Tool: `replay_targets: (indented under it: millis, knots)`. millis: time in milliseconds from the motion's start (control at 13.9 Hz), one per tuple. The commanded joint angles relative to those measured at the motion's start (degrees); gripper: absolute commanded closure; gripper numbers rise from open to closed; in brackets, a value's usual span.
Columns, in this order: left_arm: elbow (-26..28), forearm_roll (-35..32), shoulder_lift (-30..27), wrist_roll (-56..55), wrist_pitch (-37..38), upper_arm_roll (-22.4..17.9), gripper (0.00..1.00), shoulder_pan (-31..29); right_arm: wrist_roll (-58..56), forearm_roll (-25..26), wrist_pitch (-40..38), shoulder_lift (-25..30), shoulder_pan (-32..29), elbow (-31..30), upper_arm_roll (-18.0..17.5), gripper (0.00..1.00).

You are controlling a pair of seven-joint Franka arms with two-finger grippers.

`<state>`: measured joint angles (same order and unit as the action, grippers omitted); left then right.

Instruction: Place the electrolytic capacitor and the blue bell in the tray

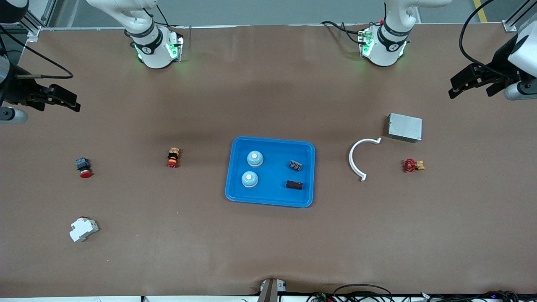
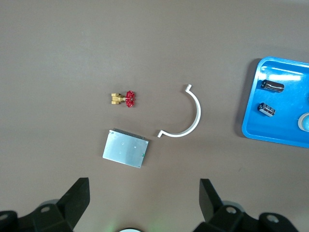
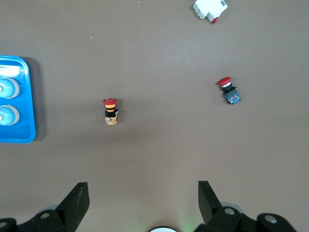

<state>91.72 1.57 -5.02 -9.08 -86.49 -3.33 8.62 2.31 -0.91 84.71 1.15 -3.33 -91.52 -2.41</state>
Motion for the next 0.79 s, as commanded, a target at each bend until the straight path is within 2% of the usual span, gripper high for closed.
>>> replay_targets:
  millis: [0, 144, 288, 720]
  knots:
    - [0.57, 0.10, -0.87, 0.64, 0.18, 1.74, 0.00, -2.37, 0.15, 0.20, -2.96, 0.08, -1.07, 1.78, -0.05, 0.00]
    - [0.65, 0.10, -1.05, 0.64, 0.18, 8.22, 0.00, -8.25, 0.51, 1.17, -3.15, 0.17, -1.41, 2.57, 0.12, 0.00]
    - [0.83, 0.10, -1.40, 0.64, 0.18, 8.34, 0.00, -8.19, 0.15, 0.12, -2.97, 0.00, -4.30, 2.75, 0.30, 0.00]
    - [0.92, -1.74, -2.72, 0.73, 1.23, 7.55, 0.00, -8.01, 0.15, 0.20, -3.06, -0.18, -4.76, 2.66, 0.30, 0.00]
